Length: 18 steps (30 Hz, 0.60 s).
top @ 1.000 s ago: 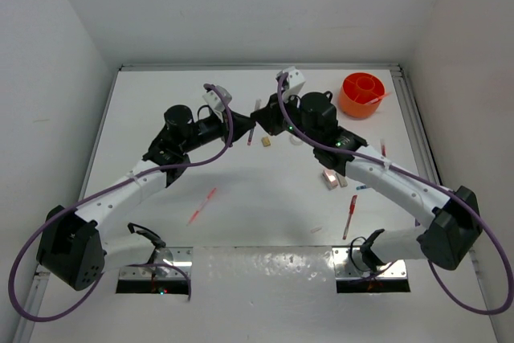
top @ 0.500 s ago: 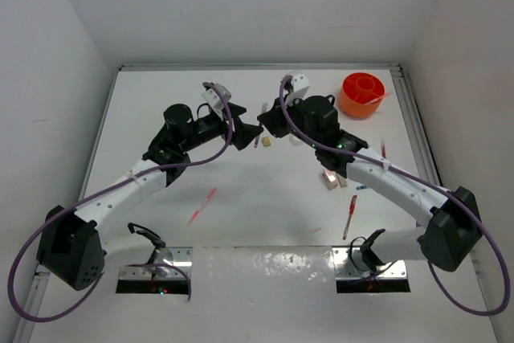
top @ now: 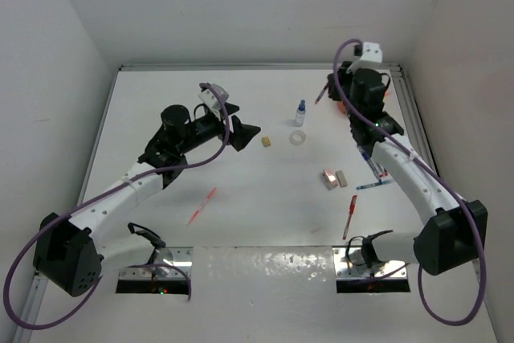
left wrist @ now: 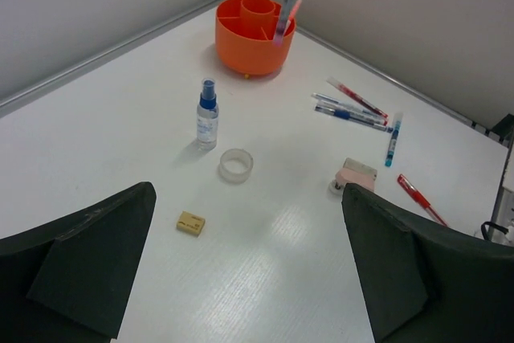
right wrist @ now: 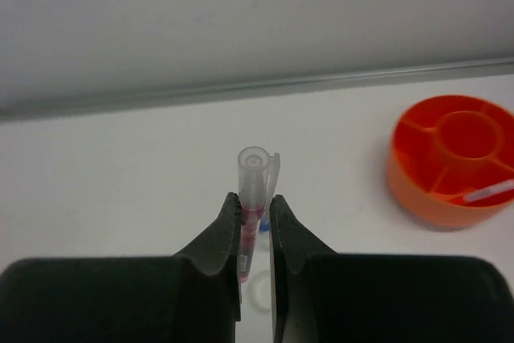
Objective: Sort the stationery into containers
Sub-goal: Place the pen in the storage box.
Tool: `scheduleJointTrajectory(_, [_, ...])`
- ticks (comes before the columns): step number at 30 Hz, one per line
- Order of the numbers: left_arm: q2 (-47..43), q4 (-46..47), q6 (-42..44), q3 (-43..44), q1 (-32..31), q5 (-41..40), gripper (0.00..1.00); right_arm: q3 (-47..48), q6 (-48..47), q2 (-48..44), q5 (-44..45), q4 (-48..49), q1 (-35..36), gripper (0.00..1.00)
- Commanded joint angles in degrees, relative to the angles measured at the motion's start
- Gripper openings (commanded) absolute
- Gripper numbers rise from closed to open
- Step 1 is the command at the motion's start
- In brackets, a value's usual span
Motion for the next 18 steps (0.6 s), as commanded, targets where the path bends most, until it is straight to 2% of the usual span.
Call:
scheduleJointTrajectory(1, [-1.95, -0.60, 0.98, 0.74, 1.04, -3.80, 1.00, 3.10, 5.00, 0.60, 4.26, 4.22, -7.67, 0.00])
scheduleJointTrajectory(4, [-1.69, -1.40, 1.07, 0.92, 2.54, -5.74, 1.00, 4.24, 5.01, 4.28, 7.85, 5.37, -11.29, 0.00])
scheduleJointTrajectory(11, [1.12, -1.84, -0.07, 1.62, 6.75, -6.36, 1.00, 4.42, 1.49, 11.58, 20.07, 12.49, -14.64, 0.00])
scheduleJointTrajectory(18, [5.34, -1.31, -0.60, 3.81, 8.87, -6.71, 0.99, 5.30, 3.15, 18.53, 22.02, 16.45, -18.33, 0.00])
